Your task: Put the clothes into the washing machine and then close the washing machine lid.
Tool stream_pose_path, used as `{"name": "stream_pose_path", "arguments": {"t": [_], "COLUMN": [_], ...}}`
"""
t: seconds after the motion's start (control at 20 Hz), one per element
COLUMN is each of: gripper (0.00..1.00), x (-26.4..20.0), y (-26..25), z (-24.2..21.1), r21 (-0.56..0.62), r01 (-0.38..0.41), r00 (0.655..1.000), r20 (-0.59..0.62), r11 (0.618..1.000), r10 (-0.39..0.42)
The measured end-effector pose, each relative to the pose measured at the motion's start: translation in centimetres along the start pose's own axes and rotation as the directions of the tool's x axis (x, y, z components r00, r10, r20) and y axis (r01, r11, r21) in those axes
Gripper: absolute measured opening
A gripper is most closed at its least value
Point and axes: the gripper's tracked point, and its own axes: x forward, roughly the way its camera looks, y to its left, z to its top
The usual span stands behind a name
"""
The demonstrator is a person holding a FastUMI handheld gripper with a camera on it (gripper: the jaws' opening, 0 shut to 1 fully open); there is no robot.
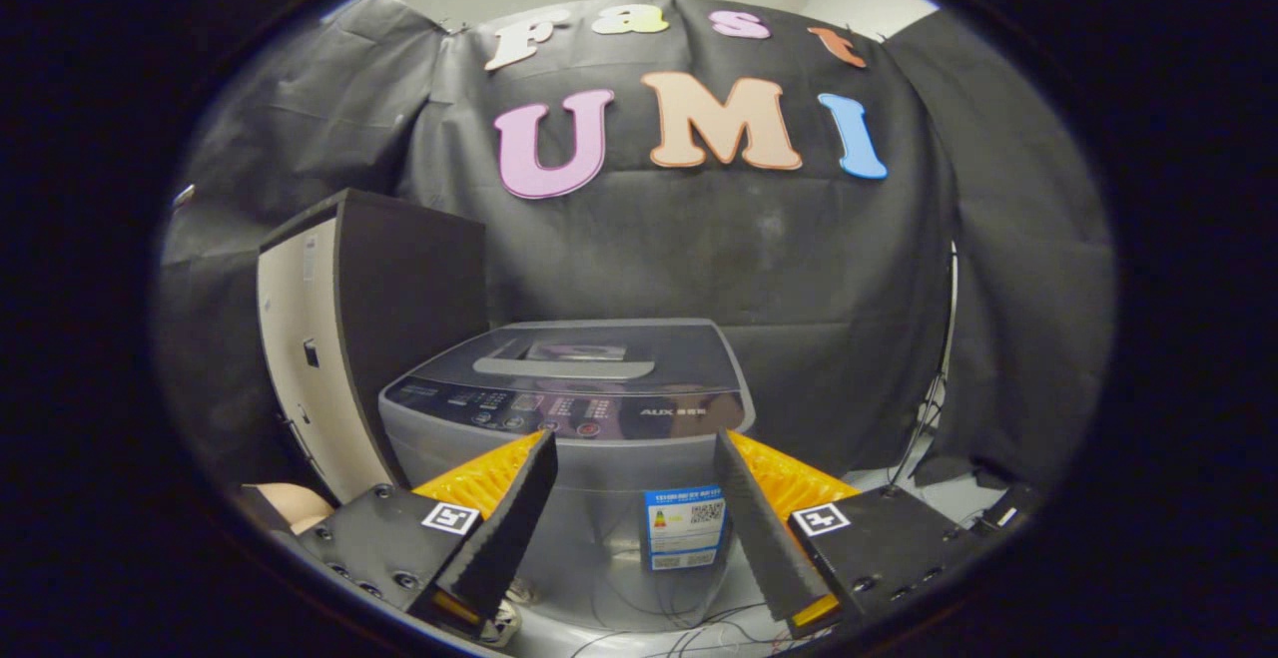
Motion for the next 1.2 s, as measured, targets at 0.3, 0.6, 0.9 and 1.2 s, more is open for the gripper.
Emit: {"name": "stream_pose_path", "arguments": {"t": [0.3, 0.6, 0.9, 1.2], "gripper": [0.98, 0.98, 0.98, 0.98], "x": [-0.6, -0.6, -2.4, -3.8], "y": [-1.2, -1.2, -0.4, -0.3], "z": [1.3, -0.4, 0.3, 1.4], "r21": [0.108, 0.019, -0.046, -0.039], "r01": [0.037, 0.047, 0.032, 0.027], "r00": [0.999, 0.999, 0.999, 0.996], "r20": [0.029, -0.006, 0.027, 0.084], "r11": [0.993, 0.999, 0.998, 0.999], "r10": [-0.040, -0.047, -0.031, -0.024]}}
